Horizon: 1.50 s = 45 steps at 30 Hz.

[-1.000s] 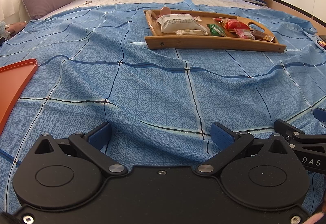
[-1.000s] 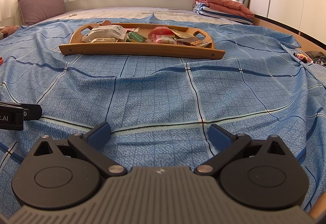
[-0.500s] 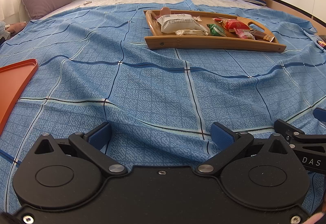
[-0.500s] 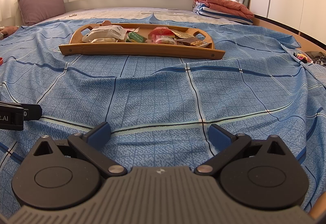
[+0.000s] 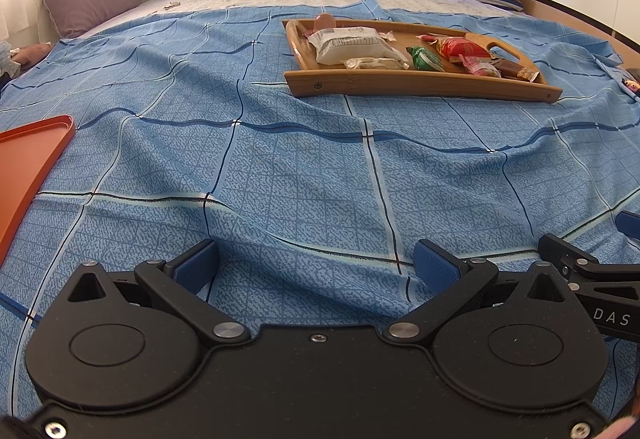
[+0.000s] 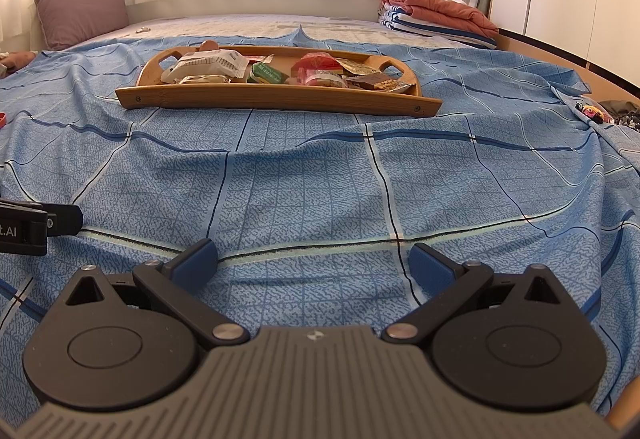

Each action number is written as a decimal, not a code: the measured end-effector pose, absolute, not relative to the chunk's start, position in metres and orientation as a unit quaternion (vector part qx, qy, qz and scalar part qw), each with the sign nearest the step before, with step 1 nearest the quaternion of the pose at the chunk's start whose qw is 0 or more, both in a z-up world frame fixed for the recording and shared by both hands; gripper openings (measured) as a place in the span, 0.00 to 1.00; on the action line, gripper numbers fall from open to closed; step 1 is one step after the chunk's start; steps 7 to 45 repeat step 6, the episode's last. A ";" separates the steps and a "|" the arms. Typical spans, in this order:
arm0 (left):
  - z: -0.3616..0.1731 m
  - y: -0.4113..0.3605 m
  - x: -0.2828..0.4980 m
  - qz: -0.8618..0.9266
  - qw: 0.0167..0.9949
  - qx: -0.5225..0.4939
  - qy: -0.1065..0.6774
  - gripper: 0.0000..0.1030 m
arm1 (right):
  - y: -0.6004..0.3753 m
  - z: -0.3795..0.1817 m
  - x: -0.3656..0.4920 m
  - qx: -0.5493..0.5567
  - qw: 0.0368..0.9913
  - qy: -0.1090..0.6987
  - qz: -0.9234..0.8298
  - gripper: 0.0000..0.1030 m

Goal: Organize snacks

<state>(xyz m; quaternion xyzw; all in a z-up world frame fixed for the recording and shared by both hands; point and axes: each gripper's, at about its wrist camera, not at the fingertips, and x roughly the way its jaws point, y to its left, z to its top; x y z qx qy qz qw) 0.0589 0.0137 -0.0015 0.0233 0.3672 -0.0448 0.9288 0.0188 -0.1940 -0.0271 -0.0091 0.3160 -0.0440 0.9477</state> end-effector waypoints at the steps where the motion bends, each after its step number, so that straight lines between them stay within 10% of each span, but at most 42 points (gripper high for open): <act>1: -0.002 0.014 0.059 -0.045 0.929 0.023 0.367 1.00 | -0.194 -0.027 0.019 -0.009 0.948 0.316 -0.044 1.00; 45: -0.002 0.013 0.059 -0.045 0.929 0.024 0.367 1.00 | -0.194 -0.027 0.019 -0.009 0.948 0.316 -0.044 1.00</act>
